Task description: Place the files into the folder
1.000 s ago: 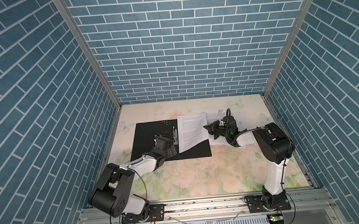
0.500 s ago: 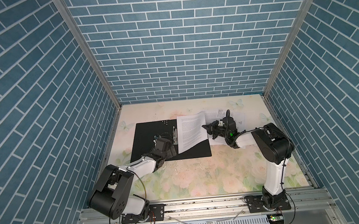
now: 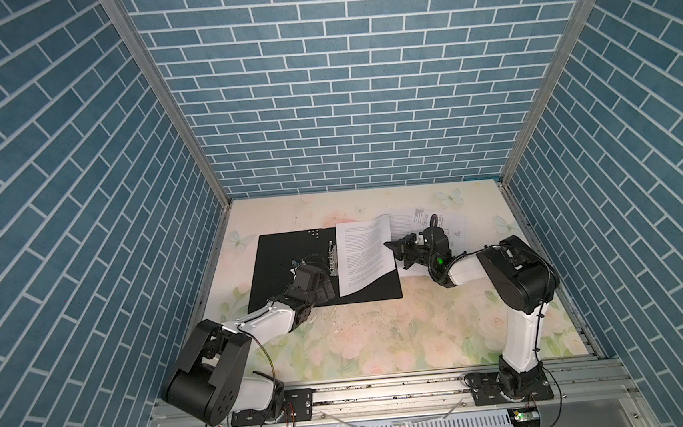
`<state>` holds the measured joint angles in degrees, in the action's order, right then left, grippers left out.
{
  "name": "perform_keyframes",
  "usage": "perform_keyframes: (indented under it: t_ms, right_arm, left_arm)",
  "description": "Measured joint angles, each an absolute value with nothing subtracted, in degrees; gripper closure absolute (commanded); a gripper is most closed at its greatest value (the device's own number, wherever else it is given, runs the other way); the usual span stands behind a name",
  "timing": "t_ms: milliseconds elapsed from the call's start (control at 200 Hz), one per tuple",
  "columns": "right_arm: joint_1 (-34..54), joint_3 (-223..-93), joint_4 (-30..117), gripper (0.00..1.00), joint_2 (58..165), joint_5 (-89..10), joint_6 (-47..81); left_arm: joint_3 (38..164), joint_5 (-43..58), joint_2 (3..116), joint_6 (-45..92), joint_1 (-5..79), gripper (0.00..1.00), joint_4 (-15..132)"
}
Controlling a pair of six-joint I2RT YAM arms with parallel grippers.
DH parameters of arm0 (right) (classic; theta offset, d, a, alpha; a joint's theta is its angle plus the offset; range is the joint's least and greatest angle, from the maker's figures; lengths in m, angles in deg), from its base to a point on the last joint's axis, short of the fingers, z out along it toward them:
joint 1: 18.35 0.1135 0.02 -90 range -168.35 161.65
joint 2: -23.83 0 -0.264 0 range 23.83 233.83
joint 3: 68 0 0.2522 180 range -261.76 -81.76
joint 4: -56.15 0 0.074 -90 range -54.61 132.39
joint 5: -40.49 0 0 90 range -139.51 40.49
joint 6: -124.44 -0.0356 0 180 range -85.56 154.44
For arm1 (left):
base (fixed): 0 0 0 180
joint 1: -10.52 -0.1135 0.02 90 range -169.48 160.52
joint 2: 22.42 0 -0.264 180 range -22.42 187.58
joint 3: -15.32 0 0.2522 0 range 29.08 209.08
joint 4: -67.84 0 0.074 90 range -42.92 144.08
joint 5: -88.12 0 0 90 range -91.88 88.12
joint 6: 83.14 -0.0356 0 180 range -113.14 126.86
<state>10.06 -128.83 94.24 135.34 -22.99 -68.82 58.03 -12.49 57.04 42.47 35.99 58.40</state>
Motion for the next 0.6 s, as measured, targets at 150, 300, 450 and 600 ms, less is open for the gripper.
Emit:
perform_keyframes:
  t_ms: [150, 300, 450, 600]
  right_arm:
    - [10.73, -128.85, 94.22, 1.0, 134.79, -22.97, -68.8]
    - [11.15, -128.85, 94.24, 1.0, 134.79, -22.77, -68.82]
    - [11.24, -128.83, 94.27, 1.0, 134.79, -22.53, -68.8]
    - [11.26, -128.45, 94.24, 1.0, 134.79, -22.53, -68.69]
  left_arm:
    - [57.49, -12.4, 56.94, 42.58, 35.99, 0.01, 58.73]
    - [56.5, -12.29, 56.1, 42.71, 35.99, 0.01, 58.94]
    - [55.76, -12.29, 55.54, 42.73, 35.99, 0.01, 59.08]
    - [55.74, -12.29, 55.51, 42.93, 35.99, 0.01, 59.14]
